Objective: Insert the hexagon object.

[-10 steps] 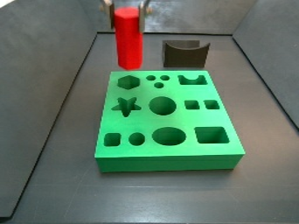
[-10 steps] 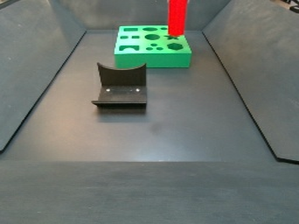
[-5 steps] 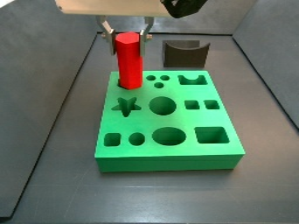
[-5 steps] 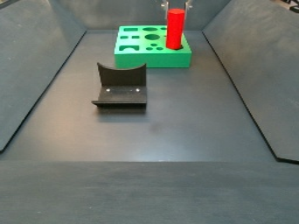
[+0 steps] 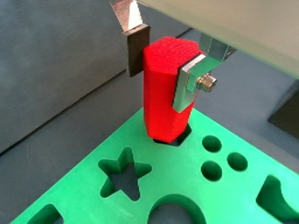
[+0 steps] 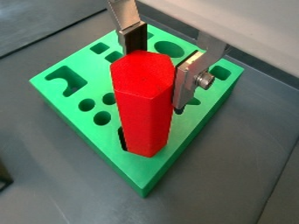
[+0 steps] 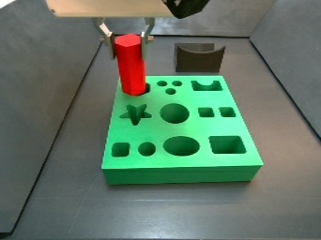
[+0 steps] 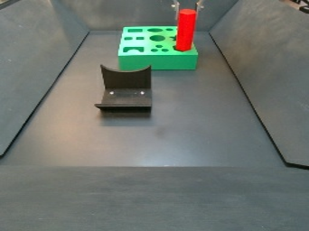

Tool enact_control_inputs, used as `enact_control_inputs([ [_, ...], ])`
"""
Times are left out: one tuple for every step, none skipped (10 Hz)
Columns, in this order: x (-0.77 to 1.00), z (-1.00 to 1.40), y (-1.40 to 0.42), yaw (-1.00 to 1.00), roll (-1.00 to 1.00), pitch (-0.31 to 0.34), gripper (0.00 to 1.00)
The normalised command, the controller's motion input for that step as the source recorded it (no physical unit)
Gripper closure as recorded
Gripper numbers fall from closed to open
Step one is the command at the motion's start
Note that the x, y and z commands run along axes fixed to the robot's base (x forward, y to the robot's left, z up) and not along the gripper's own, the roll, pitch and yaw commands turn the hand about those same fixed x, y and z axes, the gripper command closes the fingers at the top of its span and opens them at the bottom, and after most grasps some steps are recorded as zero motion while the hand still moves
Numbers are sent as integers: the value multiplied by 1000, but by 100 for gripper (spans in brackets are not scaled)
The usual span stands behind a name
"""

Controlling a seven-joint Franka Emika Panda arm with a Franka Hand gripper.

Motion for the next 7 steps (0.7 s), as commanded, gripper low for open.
enact_control_inputs([
  [91, -789, 0, 380, 101, -153, 100],
  [346, -811, 0, 403, 121, -56, 100],
  [426, -797, 0, 351, 113, -4, 100],
  [360, -751, -26, 240, 37, -3, 100],
  [329, -731, -77, 203, 17, -7, 100],
  [223, -751, -100, 149, 6, -37, 100],
  [106, -777, -103, 40, 0, -79, 100],
])
